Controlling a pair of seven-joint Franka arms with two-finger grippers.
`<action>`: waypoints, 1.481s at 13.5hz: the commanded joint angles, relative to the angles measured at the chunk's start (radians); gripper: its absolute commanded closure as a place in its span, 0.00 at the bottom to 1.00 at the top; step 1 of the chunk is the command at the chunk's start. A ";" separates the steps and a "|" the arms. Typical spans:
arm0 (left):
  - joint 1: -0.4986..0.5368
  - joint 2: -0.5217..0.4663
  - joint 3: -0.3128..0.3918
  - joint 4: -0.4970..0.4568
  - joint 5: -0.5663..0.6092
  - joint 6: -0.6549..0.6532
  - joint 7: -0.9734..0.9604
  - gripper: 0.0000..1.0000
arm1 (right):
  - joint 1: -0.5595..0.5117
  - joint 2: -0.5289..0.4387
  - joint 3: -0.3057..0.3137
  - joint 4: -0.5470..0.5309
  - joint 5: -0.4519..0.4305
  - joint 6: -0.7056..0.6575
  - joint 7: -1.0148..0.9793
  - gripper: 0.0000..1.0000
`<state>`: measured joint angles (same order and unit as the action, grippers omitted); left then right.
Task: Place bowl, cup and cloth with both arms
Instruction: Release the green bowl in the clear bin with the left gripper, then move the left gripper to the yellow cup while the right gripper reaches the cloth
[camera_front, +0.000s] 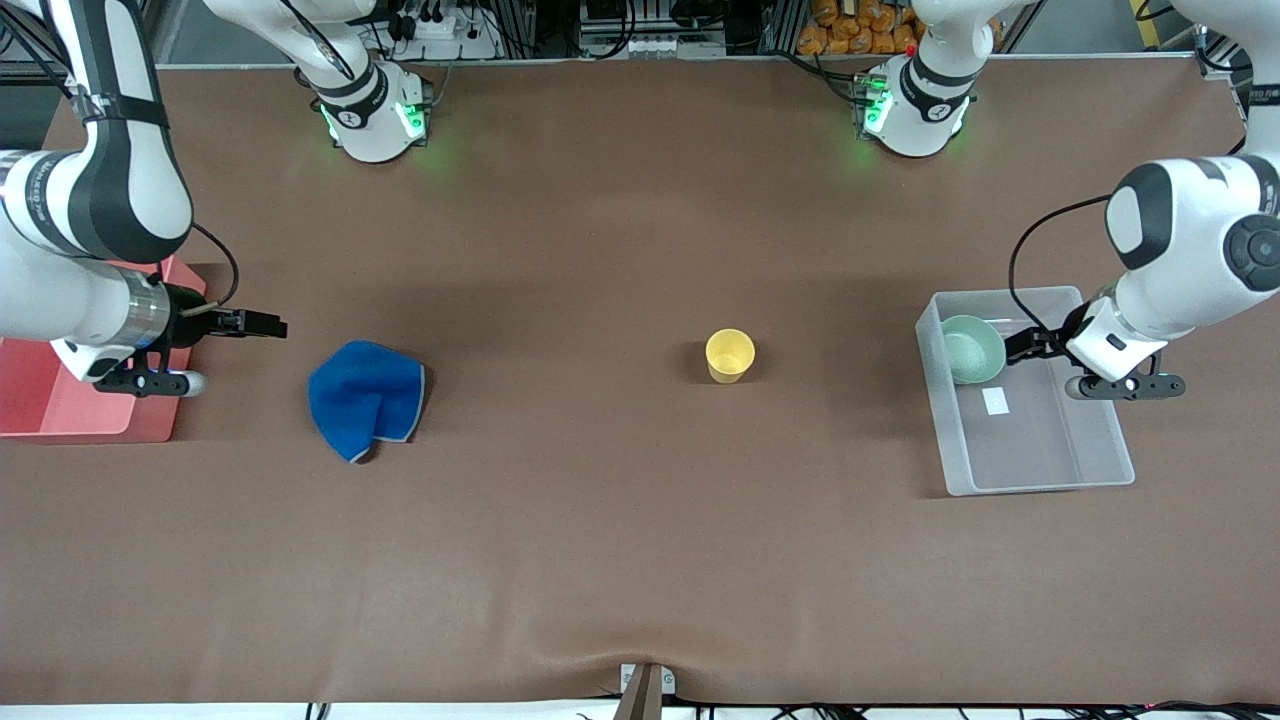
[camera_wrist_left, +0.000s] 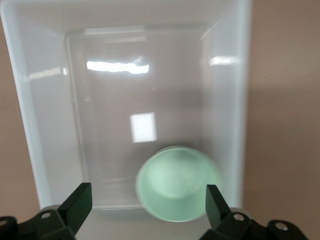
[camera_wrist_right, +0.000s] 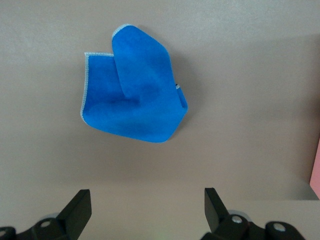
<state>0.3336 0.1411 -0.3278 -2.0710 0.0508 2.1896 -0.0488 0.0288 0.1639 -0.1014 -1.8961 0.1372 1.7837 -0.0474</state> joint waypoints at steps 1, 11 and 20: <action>-0.014 0.040 -0.143 0.115 -0.012 -0.042 -0.275 0.00 | 0.005 0.014 -0.004 -0.004 0.038 0.014 0.011 0.00; -0.318 0.345 -0.224 0.284 0.064 -0.002 -0.891 0.26 | -0.007 0.155 -0.004 -0.012 0.052 0.164 0.012 0.00; -0.410 0.388 -0.224 0.229 0.087 -0.002 -1.019 0.40 | 0.014 0.315 -0.004 -0.004 0.121 0.387 0.001 0.00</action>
<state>-0.0704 0.5324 -0.5565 -1.8228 0.1143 2.1899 -1.0414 0.0324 0.4565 -0.1021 -1.9098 0.2373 2.1512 -0.0463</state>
